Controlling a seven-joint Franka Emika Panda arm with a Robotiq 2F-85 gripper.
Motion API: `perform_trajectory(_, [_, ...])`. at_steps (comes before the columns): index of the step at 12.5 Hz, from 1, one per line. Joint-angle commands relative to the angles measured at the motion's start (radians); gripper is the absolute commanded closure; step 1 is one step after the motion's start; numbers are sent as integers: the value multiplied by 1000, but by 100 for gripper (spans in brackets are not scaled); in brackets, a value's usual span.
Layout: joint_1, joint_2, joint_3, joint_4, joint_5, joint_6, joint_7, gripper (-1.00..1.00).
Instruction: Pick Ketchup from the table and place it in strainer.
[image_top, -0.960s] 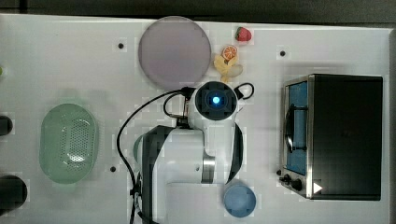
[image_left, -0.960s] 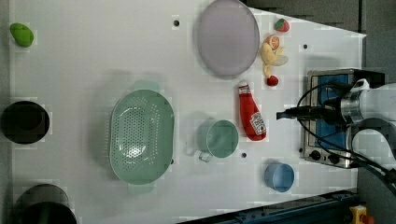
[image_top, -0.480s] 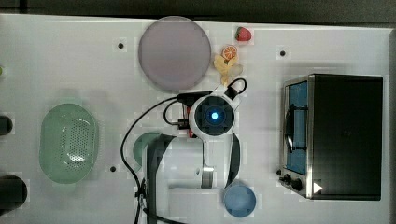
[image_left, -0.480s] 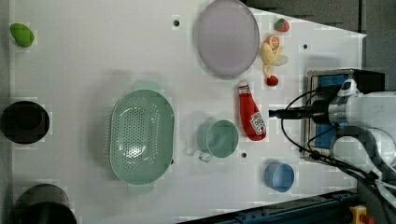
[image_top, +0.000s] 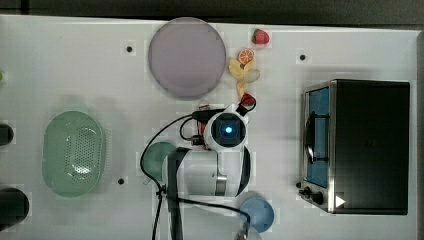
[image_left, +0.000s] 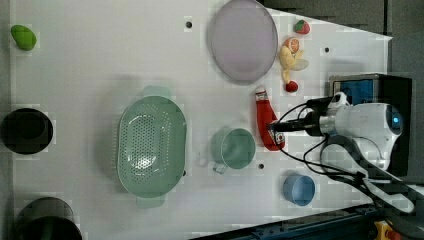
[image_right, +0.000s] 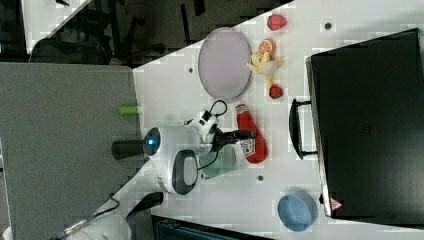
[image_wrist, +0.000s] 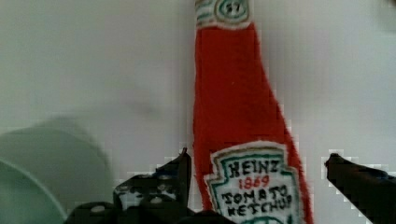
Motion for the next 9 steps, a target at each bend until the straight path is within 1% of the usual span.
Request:
perform_trajectory(1, [-1, 33, 3, -18, -3, 75, -46, -100])
perform_trajectory(2, [-1, 49, 2, -20, -3, 88, -46, -92])
perform_trajectory(4, [-1, 63, 1, -20, -3, 98, -46, -43])
perform_trajectory(5, [-1, 52, 4, -11, -3, 101, -46, -26])
perform_trajectory(9, [-2, -46, -1, -16, -2, 59, -42, -26])
